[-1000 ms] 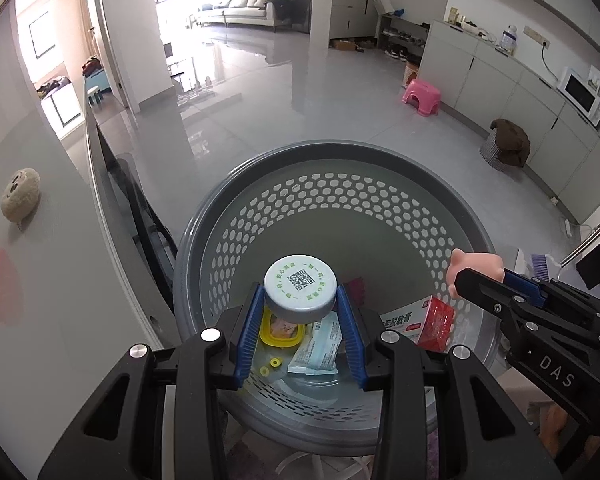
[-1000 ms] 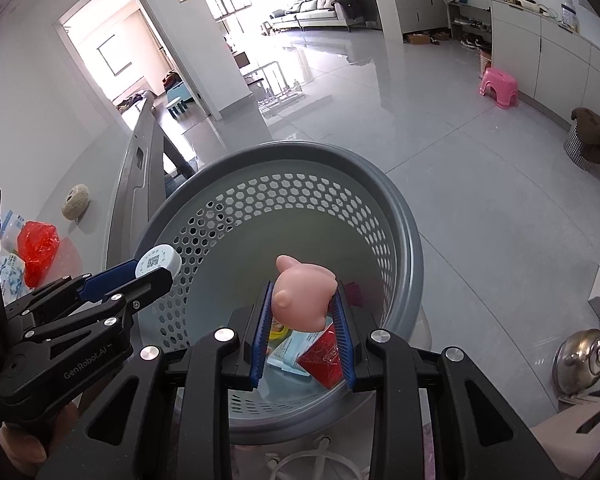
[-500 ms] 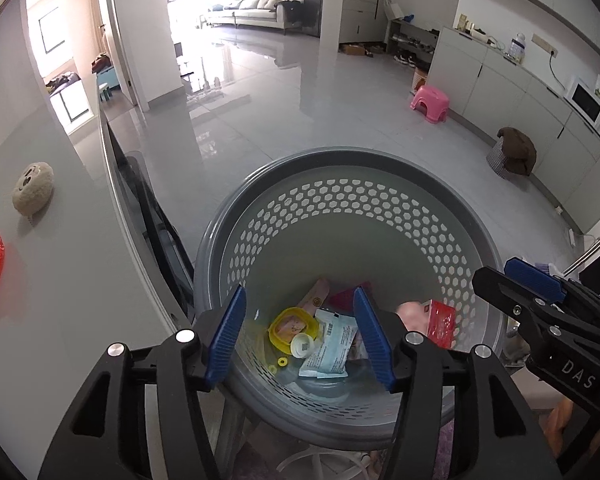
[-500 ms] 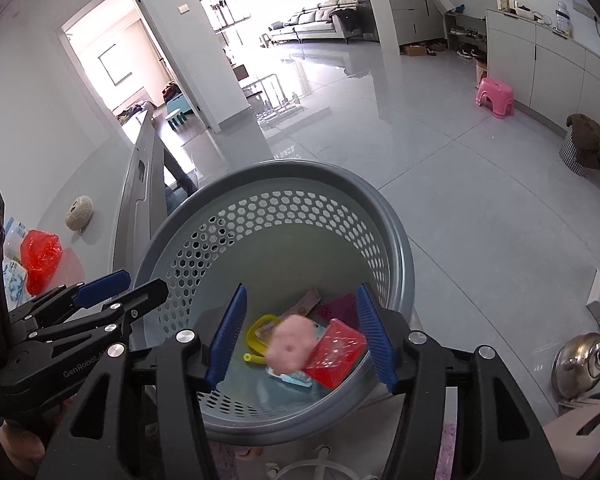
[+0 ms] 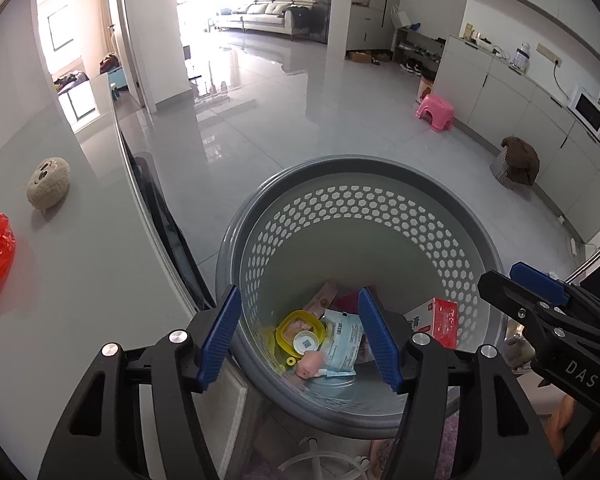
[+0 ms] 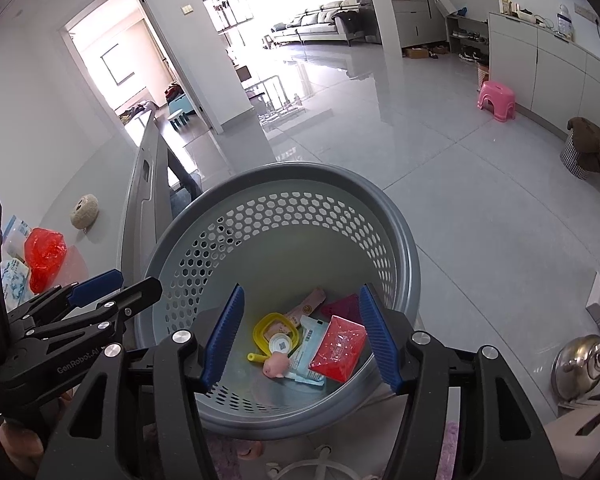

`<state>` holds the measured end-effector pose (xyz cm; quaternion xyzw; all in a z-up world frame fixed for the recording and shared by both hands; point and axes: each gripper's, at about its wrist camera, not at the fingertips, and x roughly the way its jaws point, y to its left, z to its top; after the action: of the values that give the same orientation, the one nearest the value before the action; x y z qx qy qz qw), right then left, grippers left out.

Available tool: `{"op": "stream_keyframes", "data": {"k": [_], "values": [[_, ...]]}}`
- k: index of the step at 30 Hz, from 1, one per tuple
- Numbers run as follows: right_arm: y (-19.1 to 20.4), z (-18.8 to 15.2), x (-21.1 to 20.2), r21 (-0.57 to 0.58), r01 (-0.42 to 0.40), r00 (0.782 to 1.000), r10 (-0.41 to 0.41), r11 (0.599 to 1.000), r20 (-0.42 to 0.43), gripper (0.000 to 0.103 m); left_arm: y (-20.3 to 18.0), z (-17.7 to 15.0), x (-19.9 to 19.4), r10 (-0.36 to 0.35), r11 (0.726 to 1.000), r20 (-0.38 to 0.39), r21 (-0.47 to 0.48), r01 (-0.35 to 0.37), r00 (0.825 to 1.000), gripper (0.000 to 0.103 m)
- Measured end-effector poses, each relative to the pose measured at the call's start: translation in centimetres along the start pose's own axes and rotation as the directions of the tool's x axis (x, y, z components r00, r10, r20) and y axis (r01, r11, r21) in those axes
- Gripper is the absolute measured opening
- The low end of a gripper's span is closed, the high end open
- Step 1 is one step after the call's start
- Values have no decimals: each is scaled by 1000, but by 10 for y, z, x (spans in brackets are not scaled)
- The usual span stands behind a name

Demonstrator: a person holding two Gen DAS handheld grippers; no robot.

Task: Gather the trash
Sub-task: 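Withdraw both open tools from the wastebasket back over the table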

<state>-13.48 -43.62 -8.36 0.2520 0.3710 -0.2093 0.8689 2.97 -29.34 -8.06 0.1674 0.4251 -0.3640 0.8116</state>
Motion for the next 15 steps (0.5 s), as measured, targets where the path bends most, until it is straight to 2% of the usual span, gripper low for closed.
{"op": "stream_keyframes", "data": {"k": [8, 10, 15], "values": [[12, -2, -9, -21, -9, 1000, 9, 1000, 21, 62, 12, -6, -16, 11, 1000, 32, -23, -10, 999, 66], [17, -3, -12, -28, -15, 1000, 16, 999, 26, 63, 16, -7, -22, 23, 999, 45, -35, -21, 999, 71], [32, -4, -16, -47, -40, 998, 41, 998, 38, 66, 31, -13, -35, 44, 997, 63, -65, -40, 997, 72]]}}
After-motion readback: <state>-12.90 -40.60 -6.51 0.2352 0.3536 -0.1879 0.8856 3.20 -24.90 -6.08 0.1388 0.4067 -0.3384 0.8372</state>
